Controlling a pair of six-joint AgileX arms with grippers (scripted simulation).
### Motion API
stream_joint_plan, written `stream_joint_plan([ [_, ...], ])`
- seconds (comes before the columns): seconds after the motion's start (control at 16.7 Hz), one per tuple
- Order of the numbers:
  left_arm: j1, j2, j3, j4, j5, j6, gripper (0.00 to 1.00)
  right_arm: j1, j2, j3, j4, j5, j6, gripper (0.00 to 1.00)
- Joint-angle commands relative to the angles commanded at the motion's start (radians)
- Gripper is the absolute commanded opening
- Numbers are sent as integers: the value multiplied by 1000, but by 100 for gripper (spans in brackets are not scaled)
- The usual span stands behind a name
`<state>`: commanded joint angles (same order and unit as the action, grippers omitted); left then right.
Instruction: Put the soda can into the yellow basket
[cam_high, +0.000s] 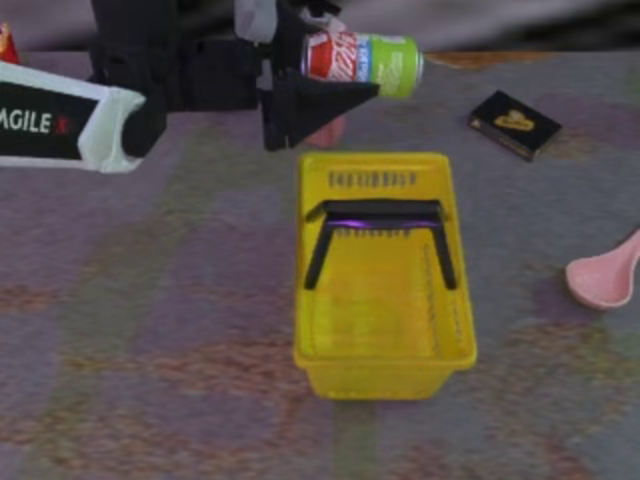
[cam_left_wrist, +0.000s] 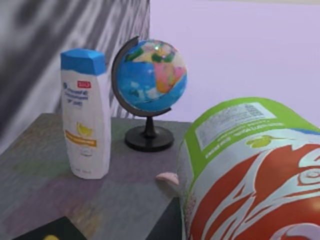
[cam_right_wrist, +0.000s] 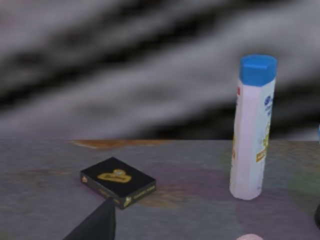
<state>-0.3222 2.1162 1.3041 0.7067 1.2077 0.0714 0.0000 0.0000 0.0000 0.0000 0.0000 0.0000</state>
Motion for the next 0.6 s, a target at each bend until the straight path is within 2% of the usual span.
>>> stream_joint_plan([
  [0.18, -6, -30, -41, 72, 56, -26, 0, 0, 0, 0, 0, 0, 0, 100],
  [0.6, 0, -11, -42, 90, 58, -25, 0, 0, 0, 0, 0, 0, 0, 100],
])
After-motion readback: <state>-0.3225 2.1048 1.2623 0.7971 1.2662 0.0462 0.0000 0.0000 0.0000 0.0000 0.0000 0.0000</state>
